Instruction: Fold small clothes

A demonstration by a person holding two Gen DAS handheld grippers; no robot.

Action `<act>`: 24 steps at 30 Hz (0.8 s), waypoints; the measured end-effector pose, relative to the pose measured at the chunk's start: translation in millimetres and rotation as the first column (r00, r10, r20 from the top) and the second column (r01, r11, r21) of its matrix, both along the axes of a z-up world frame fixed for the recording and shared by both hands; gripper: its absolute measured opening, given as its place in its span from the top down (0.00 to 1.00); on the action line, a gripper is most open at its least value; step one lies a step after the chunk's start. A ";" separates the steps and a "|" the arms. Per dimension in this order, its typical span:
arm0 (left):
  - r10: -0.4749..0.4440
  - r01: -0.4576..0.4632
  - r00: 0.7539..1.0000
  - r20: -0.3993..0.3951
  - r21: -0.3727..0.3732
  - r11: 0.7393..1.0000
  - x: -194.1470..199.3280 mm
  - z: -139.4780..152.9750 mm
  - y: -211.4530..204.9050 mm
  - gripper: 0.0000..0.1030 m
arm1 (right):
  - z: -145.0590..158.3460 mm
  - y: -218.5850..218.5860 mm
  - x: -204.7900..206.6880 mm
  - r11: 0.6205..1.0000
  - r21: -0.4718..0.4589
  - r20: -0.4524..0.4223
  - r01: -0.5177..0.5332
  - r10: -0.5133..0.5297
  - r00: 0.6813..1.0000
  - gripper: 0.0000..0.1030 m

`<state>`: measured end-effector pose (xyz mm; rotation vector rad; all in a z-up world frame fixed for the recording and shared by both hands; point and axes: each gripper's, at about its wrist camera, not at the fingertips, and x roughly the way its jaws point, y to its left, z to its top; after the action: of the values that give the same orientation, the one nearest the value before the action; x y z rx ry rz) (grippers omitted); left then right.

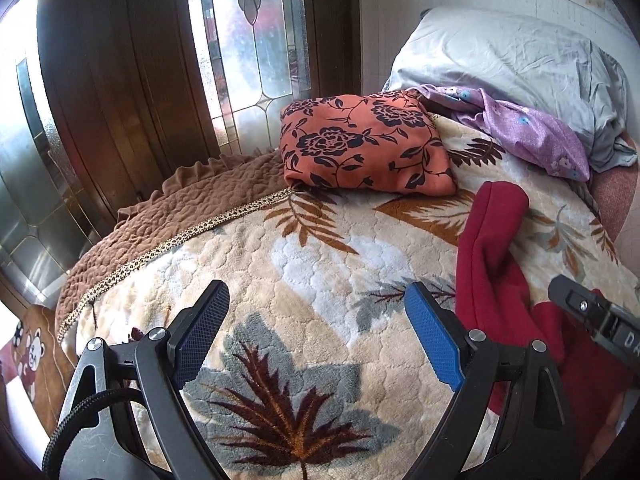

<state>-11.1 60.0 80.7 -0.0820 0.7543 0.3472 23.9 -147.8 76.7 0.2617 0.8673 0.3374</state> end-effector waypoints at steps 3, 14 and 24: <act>0.003 -0.003 1.000 -0.006 -0.018 1.000 0.5 -0.4 3.4 0.13 | 8.6 10.9 24.4 1.000 -0.025 0.004 0.001 -0.001 1.000 0.31; 0.011 -0.011 1.000 -0.008 -0.056 0.998 2.5 0.0 9.2 0.13 | -21.6 71.7 150.2 0.974 -0.227 -0.121 0.006 -0.034 0.992 0.30; 0.015 -0.016 1.000 -0.012 -0.080 0.997 9.1 -3.3 11.2 0.13 | -22.4 74.2 151.7 0.963 -0.267 -0.117 -0.043 0.012 0.993 0.90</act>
<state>-1.9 71.2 77.4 -0.1619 0.7788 0.3325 175.6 -73.6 54.2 0.0164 1.0190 0.2278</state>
